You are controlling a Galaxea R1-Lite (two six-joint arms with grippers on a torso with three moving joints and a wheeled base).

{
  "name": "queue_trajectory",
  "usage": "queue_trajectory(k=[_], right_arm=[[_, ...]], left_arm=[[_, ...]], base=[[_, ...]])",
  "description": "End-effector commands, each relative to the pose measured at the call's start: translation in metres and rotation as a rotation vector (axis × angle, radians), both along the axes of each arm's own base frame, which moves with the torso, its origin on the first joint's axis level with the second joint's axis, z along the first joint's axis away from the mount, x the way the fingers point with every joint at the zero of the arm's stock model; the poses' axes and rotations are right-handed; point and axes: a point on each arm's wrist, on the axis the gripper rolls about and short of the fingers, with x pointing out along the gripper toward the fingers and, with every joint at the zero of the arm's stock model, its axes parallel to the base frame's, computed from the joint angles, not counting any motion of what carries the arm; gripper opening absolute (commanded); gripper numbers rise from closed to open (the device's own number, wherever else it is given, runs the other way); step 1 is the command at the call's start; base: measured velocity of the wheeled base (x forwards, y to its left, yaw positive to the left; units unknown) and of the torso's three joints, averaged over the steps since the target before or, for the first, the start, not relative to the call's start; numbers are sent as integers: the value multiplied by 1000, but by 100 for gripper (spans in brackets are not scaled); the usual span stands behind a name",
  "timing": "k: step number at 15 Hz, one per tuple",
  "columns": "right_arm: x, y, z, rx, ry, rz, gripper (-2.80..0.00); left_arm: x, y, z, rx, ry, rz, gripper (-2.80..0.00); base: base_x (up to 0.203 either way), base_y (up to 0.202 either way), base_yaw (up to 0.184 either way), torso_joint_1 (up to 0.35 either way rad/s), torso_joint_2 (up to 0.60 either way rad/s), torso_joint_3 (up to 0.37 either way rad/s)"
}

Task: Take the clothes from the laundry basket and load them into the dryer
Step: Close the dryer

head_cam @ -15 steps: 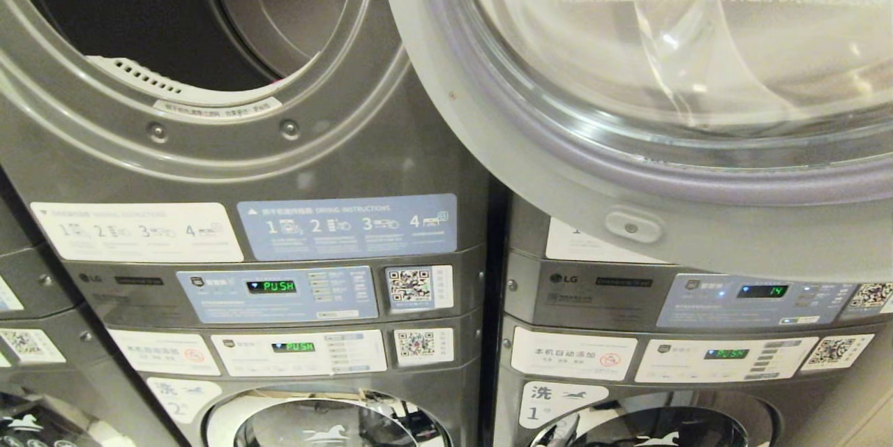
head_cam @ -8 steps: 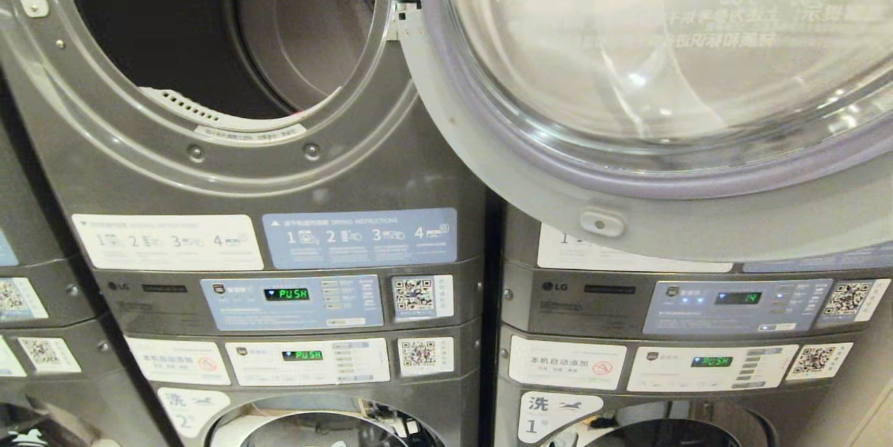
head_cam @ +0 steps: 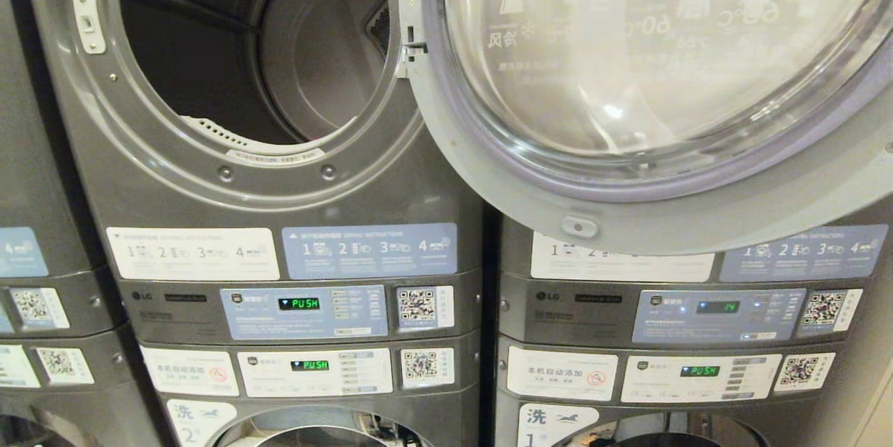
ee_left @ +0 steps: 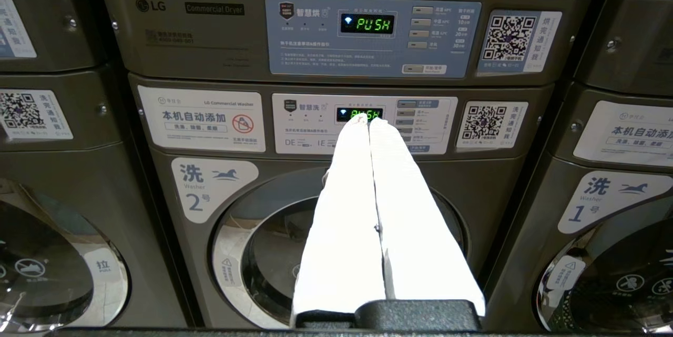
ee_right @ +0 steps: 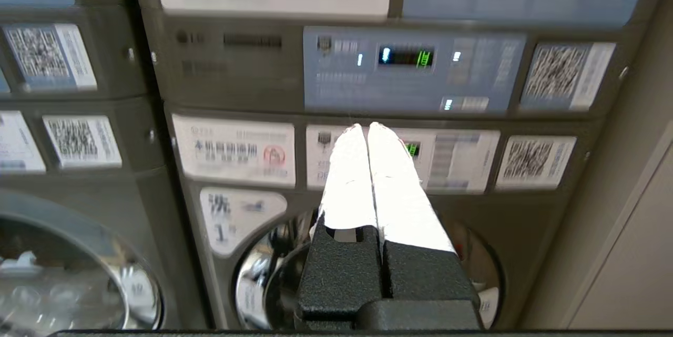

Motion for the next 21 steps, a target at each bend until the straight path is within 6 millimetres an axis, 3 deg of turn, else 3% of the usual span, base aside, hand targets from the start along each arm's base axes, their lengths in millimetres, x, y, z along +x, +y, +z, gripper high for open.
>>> queue_trajectory(k=[1, 3, 6, 9, 12, 13, 17, 21], right_arm=[[-5, 0, 32, -4, -58, -8, -280], [7, -1, 74, 25, -21, -54, -280], [55, -3, 143, 177, 51, -149, -280], [110, -5, 178, 330, 56, -206, -280], [156, -5, 192, 386, -27, -191, -280], [162, -3, 195, 393, -46, -143, -280], [161, -1, 194, 393, -35, -30, -280], [156, 3, 190, 288, -39, 155, -280]], left_arm=[[0, 0, 0, 1, 1, 0, -280], [0, 0, 0, 1, 1, 1, -280], [0, 0, 0, 2, 1, 0, -280], [0, 0, 0, 2, 1, 1, -280], [0, 0, 0, 2, 1, 0, -280], [0, 0, 0, 2, 1, 0, -280], [0, 0, 0, 2, 1, 1, -280], [0, 0, 0, 4, 0, 1, -280]], base=[[0, 0, 0, 2, 2, 54], [0, 0, 0, 3, 1, 14], [0, 0, 0, 0, 0, 0], [0, 0, 0, 0, 0, 0], [0, 0, 0, 0, 0, 0], [0, 0, 0, 0, 0, 0], [0, 0, 0, 0, 0, 0], [0, 0, 0, 0, 0, 0]])
